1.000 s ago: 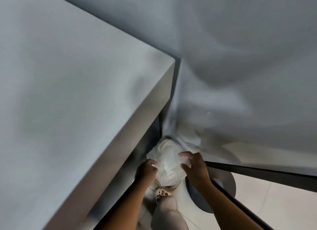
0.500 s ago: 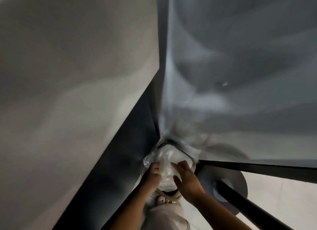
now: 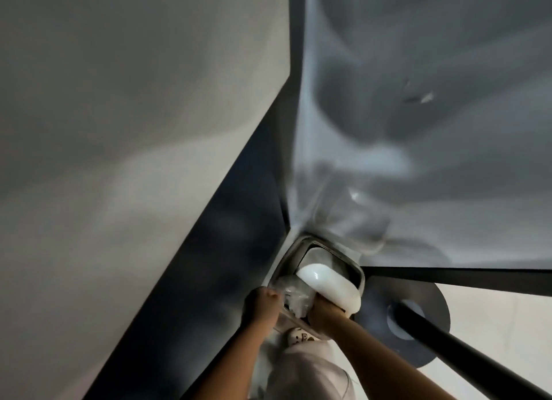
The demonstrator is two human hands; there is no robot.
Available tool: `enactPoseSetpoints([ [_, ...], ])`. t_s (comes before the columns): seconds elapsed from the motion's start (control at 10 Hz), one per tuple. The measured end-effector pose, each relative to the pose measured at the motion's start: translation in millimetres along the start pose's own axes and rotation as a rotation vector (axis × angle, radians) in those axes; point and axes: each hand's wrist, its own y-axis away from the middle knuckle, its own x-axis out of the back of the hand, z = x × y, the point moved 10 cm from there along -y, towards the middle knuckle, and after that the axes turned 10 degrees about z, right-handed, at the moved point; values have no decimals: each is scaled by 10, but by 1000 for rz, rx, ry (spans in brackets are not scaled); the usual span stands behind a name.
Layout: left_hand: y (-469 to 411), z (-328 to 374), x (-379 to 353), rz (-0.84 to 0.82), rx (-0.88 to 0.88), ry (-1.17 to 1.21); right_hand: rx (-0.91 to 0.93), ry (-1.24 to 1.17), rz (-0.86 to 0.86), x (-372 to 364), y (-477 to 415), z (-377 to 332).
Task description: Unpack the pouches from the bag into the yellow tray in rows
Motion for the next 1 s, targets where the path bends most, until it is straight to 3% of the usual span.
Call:
enactPoseSetpoints([
  [0.1, 35, -13, 44, -16, 55, 82, -152, -138, 113, 111, 27, 135],
  [0.2, 81, 2, -55, -121, 85, 175, -181, -285, 219, 192, 95, 187],
  [0.3, 92, -17, -169, -177, 12, 56, -117, -319, 437, 428, 229, 107],
  [0.4, 130, -46, -251, -218, 34, -20, -38, -422, 367, 318, 247, -45],
  [0.5, 147, -29, -174, -148, 31, -25, -74, -328, 161, 83, 164, -50],
  [0.8, 710, 348, 505, -7, -12, 161, -180, -293, 150, 517, 652, -184],
  [1.0, 1532, 798, 1157, 62, -147, 159, -196, -249, 243, 958, 1069, -338],
])
